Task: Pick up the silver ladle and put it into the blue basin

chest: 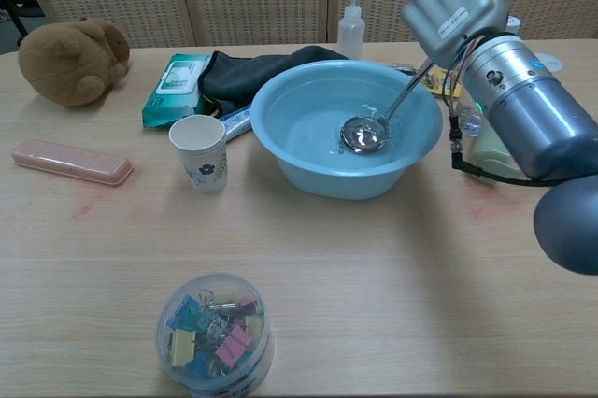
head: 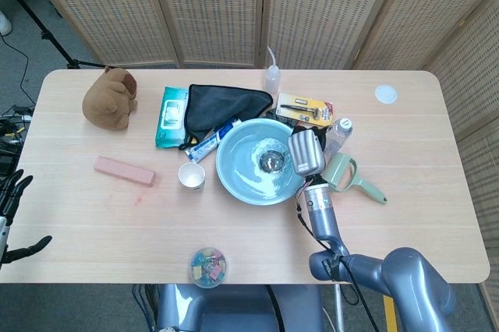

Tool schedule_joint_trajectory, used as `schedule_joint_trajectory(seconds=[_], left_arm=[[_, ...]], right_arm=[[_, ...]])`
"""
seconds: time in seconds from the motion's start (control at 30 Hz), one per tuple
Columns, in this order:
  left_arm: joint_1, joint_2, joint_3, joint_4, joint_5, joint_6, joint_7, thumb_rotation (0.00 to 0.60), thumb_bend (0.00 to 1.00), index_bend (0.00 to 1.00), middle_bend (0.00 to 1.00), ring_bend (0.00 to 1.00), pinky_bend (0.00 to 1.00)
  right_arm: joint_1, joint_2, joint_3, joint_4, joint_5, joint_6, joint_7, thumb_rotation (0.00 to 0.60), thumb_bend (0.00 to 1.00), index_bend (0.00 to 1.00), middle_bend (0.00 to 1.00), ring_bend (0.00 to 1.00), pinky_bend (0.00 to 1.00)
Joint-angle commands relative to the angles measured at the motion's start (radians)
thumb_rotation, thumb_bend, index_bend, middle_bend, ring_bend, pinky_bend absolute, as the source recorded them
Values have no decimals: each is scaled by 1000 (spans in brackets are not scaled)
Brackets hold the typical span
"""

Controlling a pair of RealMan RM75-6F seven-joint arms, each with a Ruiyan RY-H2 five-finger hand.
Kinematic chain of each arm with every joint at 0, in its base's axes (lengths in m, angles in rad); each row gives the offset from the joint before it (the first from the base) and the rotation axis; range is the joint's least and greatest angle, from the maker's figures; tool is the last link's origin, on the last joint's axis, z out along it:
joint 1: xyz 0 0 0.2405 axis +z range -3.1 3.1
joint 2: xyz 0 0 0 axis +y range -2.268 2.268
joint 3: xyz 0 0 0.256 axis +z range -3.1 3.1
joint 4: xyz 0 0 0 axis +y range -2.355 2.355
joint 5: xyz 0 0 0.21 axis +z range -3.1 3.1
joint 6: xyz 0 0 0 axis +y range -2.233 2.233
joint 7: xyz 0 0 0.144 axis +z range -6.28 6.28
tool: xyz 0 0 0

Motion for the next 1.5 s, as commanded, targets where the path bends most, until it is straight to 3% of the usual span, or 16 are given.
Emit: schedule_joint_trajectory(seconds=[0.03,0.23,0.43,0.63,1.1,1.5], left_arm=[[0,0,0,1,0,0,0,600,0,0,0,0,0],[-2,-2,1,2,0,-4,3,600,0,0,0,0,0],[-2,-10,1,-1,2,-1,19,600,0,0,0,0,0],[-1,-12,3,-2,6,1,24,600,0,0,0,0,0],[-2,-14,5,-3,8,-1,28,600,0,0,0,0,0],[-2,-8,7,-3,11,0,15,600,0,0,0,0,0]], right_arm=[[-21,-2,9,-6,-7,-17,-27,600,1000,878,904,819,995],[-49,21,54,-108,23,-20,-74,600,1000,881,905,822,995],[-74,86,101,-329,121,15,-237,600,1000,883,906,823,995],[-89,131,150,-487,226,40,-311,600,1000,883,906,823,995],[-85,230,327,-695,455,28,-234,600,1000,888,910,823,995],[-45,287,382,-793,518,65,-163,600,1000,889,911,823,995]])
